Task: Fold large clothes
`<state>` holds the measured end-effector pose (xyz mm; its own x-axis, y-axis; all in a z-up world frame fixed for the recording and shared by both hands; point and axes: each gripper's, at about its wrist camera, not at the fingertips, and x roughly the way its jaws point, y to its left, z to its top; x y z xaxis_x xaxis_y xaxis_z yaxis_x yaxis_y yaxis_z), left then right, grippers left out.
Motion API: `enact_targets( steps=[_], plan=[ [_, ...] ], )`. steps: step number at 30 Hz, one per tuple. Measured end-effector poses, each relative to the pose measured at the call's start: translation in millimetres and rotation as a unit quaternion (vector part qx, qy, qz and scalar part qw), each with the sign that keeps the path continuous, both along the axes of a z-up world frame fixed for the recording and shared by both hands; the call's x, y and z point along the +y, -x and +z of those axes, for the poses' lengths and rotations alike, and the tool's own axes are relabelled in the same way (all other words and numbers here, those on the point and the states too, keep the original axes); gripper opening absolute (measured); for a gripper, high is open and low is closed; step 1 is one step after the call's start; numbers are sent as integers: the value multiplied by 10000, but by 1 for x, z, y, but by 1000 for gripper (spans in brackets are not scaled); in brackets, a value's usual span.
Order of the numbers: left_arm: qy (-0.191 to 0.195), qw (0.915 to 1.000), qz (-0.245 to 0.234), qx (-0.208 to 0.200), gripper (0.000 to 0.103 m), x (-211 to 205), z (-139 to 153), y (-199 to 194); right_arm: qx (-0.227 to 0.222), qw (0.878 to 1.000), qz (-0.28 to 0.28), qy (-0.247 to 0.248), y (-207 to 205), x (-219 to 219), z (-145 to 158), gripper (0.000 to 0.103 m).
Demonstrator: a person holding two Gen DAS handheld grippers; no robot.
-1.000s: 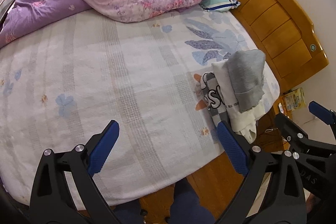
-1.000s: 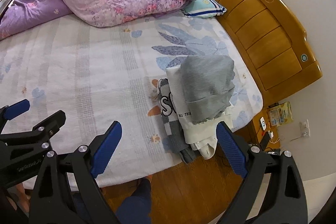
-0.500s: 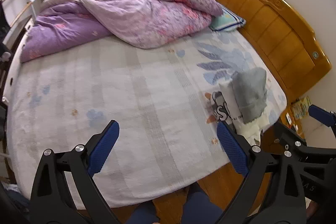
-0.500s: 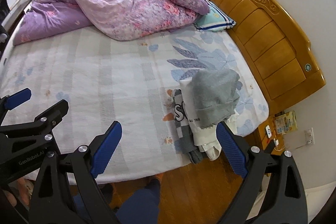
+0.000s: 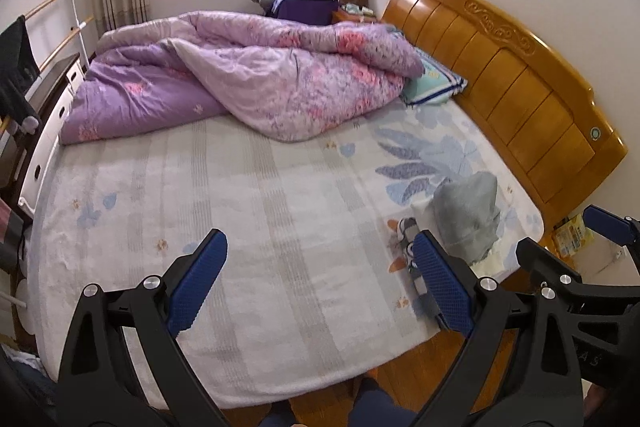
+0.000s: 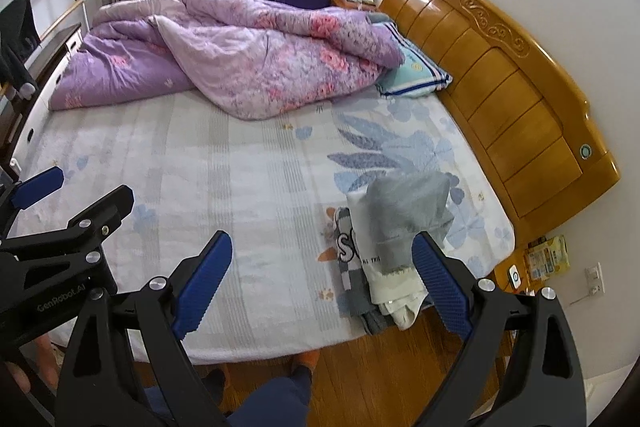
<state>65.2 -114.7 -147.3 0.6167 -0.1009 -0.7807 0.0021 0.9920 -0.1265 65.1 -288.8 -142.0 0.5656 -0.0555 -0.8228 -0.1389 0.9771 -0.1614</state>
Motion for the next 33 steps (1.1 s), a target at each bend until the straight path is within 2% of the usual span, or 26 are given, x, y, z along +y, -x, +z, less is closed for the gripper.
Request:
enact_targets(
  steps=[12,33],
  plan=[
    [-263,9986,237,-406,94,-32,32,3,-274,9993,143,-215,-7,-35,20,88],
    [-269,9982,432,-322,94,-85,20,-4,-266,9983,377,-345,-18,-83,17,88]
  ],
)
